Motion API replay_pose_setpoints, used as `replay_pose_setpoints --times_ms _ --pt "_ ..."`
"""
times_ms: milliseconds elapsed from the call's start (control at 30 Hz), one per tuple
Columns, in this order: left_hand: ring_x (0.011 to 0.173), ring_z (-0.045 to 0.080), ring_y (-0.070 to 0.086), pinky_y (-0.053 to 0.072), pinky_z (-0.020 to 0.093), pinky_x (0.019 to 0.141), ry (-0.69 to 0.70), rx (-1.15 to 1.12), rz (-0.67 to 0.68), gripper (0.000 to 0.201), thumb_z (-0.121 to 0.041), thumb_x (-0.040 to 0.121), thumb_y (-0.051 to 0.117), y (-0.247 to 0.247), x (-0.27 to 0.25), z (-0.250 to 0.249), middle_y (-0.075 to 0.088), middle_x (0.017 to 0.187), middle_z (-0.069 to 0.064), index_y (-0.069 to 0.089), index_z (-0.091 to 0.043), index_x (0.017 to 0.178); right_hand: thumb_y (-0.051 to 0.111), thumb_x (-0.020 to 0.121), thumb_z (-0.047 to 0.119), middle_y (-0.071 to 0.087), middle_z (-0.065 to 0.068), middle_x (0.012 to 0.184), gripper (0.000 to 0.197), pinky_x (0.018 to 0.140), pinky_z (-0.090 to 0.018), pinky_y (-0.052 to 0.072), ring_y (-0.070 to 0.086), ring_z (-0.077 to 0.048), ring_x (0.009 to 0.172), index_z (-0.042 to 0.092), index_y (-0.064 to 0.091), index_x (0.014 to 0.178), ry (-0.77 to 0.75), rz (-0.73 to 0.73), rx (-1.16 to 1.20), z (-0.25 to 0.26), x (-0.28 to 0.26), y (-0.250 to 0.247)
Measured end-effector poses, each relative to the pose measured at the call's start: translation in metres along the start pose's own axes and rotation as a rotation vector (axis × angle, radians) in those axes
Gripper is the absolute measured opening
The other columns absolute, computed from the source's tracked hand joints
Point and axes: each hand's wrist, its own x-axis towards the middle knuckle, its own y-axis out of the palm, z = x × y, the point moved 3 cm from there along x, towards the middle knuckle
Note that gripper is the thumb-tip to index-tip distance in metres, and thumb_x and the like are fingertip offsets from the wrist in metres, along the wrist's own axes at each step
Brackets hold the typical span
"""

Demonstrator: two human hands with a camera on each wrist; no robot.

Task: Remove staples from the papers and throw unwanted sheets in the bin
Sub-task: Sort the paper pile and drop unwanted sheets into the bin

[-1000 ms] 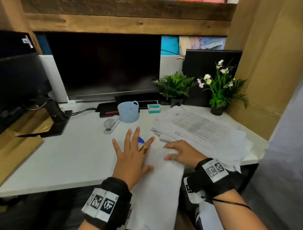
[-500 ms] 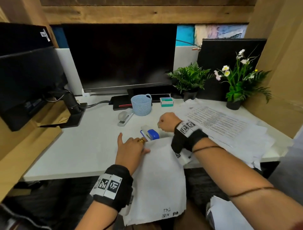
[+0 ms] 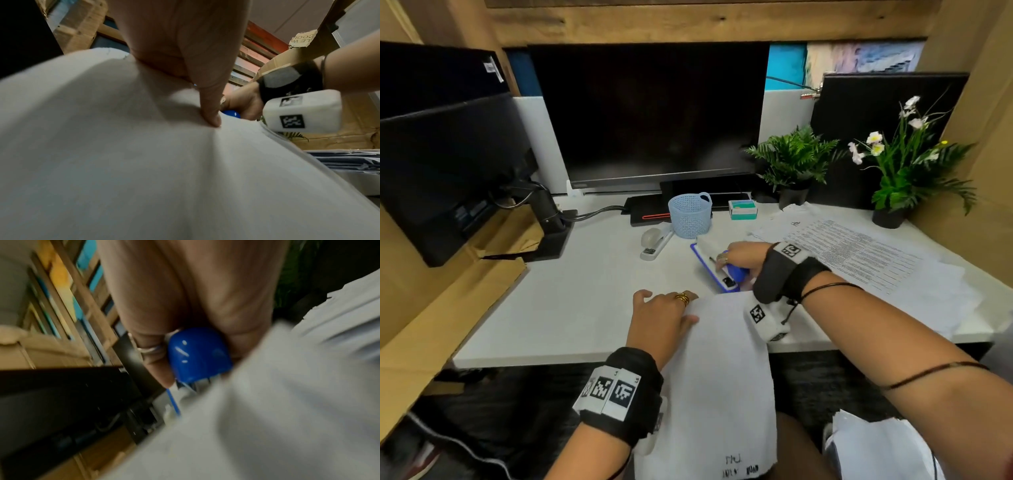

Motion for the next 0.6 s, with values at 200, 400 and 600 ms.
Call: replay_pose_setpoints --times_ms 200,400,600 --pt "0.105 0.010 0.056 0.009 0.034 0.098 0.044 0.009 -0.039 0.036 -0.045 0.099 0.030 -0.007 0.007 -0.014 0.063 0.116 -0.010 0.048 -0.037 0.129 0.053 0.085 -0.014 0.055 -0.011 0.106 0.039 0.069 -0.028 0.052 0.054 -0.025 0.096 0.008 0.044 0.115 -0.223 -0.108 0.665 0.009 -0.059 -0.033" --pt "0.098 0.012 0.057 0.010 0.036 0.097 0.080 0.018 -0.045 0.036 -0.044 0.100 0.025 -0.013 0.014 -0.037 0.065 0.107 -0.008 0.053 -0.034 0.119 0.063 0.089 0.017 0.057 -0.013 0.123 0.048 0.097 -0.041 0.047 0.056 -0.025 0.110 0.007 0.043 0.131 -0.236 -0.296 0.681 -0.002 -0.083 -0.016" --pt "0.091 0.013 0.059 0.013 0.035 0.096 0.103 0.007 -0.111 0.033 -0.041 0.100 0.028 -0.027 0.013 -0.050 0.068 0.098 -0.006 0.057 -0.031 0.111 0.073 0.081 0.025 0.059 -0.008 0.119 0.054 0.090 -0.036 0.050 0.056 -0.023 0.108 0.010 0.047 0.125 -0.295 -0.595 0.425 -0.026 -0.090 -0.011"
